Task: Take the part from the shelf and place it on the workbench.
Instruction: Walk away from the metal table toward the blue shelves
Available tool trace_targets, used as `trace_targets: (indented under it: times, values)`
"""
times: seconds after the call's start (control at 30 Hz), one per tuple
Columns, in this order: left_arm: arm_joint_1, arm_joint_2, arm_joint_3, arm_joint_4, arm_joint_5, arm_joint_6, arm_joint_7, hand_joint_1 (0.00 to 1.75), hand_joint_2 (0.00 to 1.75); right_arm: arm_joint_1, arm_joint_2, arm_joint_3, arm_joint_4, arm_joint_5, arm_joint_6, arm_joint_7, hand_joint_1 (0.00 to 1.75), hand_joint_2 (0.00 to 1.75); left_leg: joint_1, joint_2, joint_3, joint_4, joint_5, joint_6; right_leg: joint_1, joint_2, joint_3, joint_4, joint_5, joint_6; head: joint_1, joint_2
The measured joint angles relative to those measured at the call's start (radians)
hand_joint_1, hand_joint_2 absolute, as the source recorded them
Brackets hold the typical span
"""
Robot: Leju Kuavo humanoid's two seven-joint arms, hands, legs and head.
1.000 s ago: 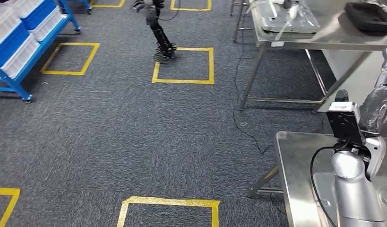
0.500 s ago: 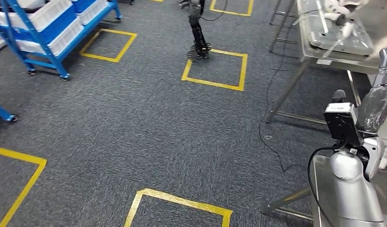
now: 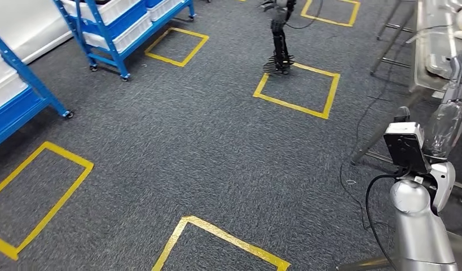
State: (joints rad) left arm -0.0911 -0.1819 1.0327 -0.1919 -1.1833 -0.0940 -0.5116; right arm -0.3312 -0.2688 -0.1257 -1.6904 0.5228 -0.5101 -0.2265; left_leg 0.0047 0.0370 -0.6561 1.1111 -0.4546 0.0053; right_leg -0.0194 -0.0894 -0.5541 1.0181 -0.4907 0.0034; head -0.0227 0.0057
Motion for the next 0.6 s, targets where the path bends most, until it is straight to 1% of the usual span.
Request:
trace_targets:
  times: [0.03, 0.07, 0.1, 0.13, 0.17, 0.2, 0.23, 0.27, 0.3, 0.33, 0.37, 0.4, 0.43, 0.47, 0.5, 0.53, 0.57, 0.6]
  values:
    - [-0.001, 0.0, 0.0, 0.0, 0.0, 0.0, 0.0, 0.0, 1.75, 0.0, 0.0, 0.0, -0.002, 0.0, 0.0, 0.0, 0.0, 0.0, -0.004, 0.017, 0.025, -0.047, 0.013, 0.006, 0.003, -0.011, 0.001, 0.003, -0.004, 0.005, 0.001, 0.0]
    - [-0.002, 0.001, 0.0, 0.0, 0.0, 0.0, 0.0, 0.0, 1.75, 0.0, 0.0, 0.001, -0.004, 0.0, -0.001, 0.0, 0.0, 0.0, -0.009, 0.029, 0.037, -0.073, 0.016, 0.013, 0.006, -0.021, 0.003, 0.004, -0.007, 0.009, 0.001, 0.0]
    - [-0.001, 0.001, 0.0, 0.0, 0.0, 0.0, 0.0, 0.0, 1.75, 0.0, 0.001, 0.002, -0.005, 0.001, -0.001, 0.0, 0.0, 0.0, -0.012, 0.024, 0.038, -0.078, 0.013, 0.019, 0.009, -0.032, 0.005, 0.003, -0.009, 0.014, 0.001, 0.0]
    - [0.0, 0.001, 0.0, 0.0, 0.0, 0.0, 0.0, 0.0, 1.75, 0.0, 0.001, 0.004, -0.006, 0.001, -0.002, -0.001, 0.0, 0.0, -0.011, 0.012, 0.037, -0.08, 0.015, 0.025, 0.009, -0.042, 0.009, 0.001, -0.01, 0.019, 0.002, 0.0]
    - [0.003, 0.001, 0.0, 0.0, 0.0, 0.0, 0.0, 0.0, 1.75, 0.0, 0.002, 0.006, -0.007, 0.001, -0.003, -0.001, 0.0, 0.0, -0.009, 0.0, 0.039, -0.085, 0.017, 0.031, 0.007, -0.041, 0.013, 0.002, -0.015, 0.024, 0.002, 0.0]
    - [0.005, 0.001, 0.0, 0.0, 0.0, 0.001, 0.0, 0.0, 1.75, 0.001, 0.002, 0.007, -0.01, 0.002, -0.004, -0.001, 0.0, 0.0, -0.007, -0.011, 0.042, -0.09, 0.02, 0.037, 0.004, -0.022, 0.012, 0.012, -0.026, 0.029, 0.002, 0.0]
    - [0.005, 0.001, 0.0, 0.0, 0.0, 0.001, 0.0, 0.0, 1.75, 0.001, 0.002, 0.008, -0.013, 0.002, -0.006, -0.001, 0.0, 0.0, -0.005, -0.021, 0.044, -0.095, 0.024, 0.044, 0.001, 0.007, 0.001, 0.04, -0.046, 0.032, 0.002, 0.0]
    - [0.004, 0.001, 0.0, 0.0, 0.0, 0.001, 0.0, 0.0, 1.75, 0.003, 0.001, 0.008, -0.015, 0.002, -0.008, -0.001, 0.0, 0.0, -0.003, -0.031, 0.046, -0.098, 0.026, 0.049, -0.002, 0.043, -0.023, 0.09, -0.075, 0.034, 0.002, 0.0]
    - [0.002, 0.001, 0.0, 0.0, -0.001, 0.001, 0.0, 0.0, 1.75, 0.006, 0.001, 0.009, -0.016, 0.002, -0.009, -0.001, 0.0, 0.0, -0.003, -0.042, 0.046, -0.099, 0.027, 0.052, -0.003, 0.07, -0.056, 0.155, -0.107, 0.035, 0.002, 0.0]
    - [0.001, 0.0, 0.0, 0.0, -0.001, 0.001, 0.0, 0.0, 1.75, 0.011, 0.0, 0.009, -0.016, 0.002, -0.009, -0.001, 0.0, 0.0, -0.003, -0.054, 0.046, -0.098, 0.028, 0.054, -0.003, 0.082, -0.09, 0.22, -0.132, 0.036, 0.003, 0.0]
    - [0.001, 0.0, 0.0, 0.0, -0.001, 0.001, 0.0, 0.0, 1.75, 0.016, 0.0, 0.009, -0.016, 0.001, -0.009, -0.001, 0.0, 0.0, -0.003, -0.067, 0.046, -0.097, 0.027, 0.054, -0.003, 0.087, -0.117, 0.267, -0.143, 0.038, 0.003, 0.0]
    - [0.002, 0.0, 0.0, 0.0, -0.001, 0.001, 0.0, 0.0, 1.75, 0.02, 0.0, 0.009, -0.016, 0.001, -0.009, -0.001, 0.0, 0.0, -0.003, -0.081, 0.046, -0.096, 0.027, 0.054, -0.004, 0.088, -0.13, 0.281, -0.133, 0.039, 0.003, 0.0]
    - [0.003, 0.0, 0.0, 0.0, -0.001, 0.002, 0.0, 0.0, 1.75, 0.021, 0.0, 0.009, -0.016, 0.001, -0.009, -0.001, 0.0, 0.0, -0.002, -0.094, 0.046, -0.094, 0.027, 0.053, -0.005, 0.09, -0.123, 0.256, -0.104, 0.039, 0.003, 0.0]
    - [0.003, 0.0, 0.0, 0.0, -0.001, 0.002, 0.0, 0.0, 1.75, 0.022, 0.0, 0.009, -0.018, 0.001, -0.01, -0.001, 0.0, 0.0, -0.002, -0.107, 0.046, -0.091, 0.026, 0.052, -0.007, 0.096, -0.102, 0.2, -0.063, 0.039, 0.003, 0.0]
    - [0.003, 0.0, 0.0, 0.0, -0.001, 0.002, 0.0, 0.0, 1.75, 0.021, 0.0, 0.009, -0.019, 0.001, -0.01, -0.001, 0.0, 0.0, -0.001, -0.12, 0.045, -0.088, 0.024, 0.049, -0.011, 0.118, -0.074, 0.134, -0.029, 0.038, 0.003, 0.0]
    - [0.002, 0.0, 0.0, 0.0, -0.002, 0.002, 0.0, 0.0, 1.75, 0.021, 0.0, 0.009, -0.021, 0.0, -0.01, -0.001, 0.0, 0.0, -0.002, -0.133, 0.042, -0.084, 0.023, 0.045, -0.014, 0.143, -0.049, 0.074, -0.005, 0.037, 0.002, 0.0]
    - [0.001, 0.0, 0.0, 0.0, -0.002, 0.003, 0.0, 0.0, 1.75, 0.022, 0.0, 0.009, -0.022, -0.001, -0.011, -0.001, 0.0, 0.0, -0.001, -0.145, 0.038, -0.081, 0.024, 0.039, -0.015, 0.163, -0.033, 0.036, 0.005, 0.035, 0.002, 0.0]
    - [0.001, 0.001, 0.0, 0.0, -0.002, 0.003, 0.0, 0.0, 1.75, 0.024, 0.0, 0.009, -0.023, -0.004, -0.012, 0.0, 0.0, 0.0, 0.001, -0.157, 0.032, -0.079, 0.026, 0.032, -0.015, 0.175, -0.027, 0.02, 0.005, 0.033, 0.002, 0.0]
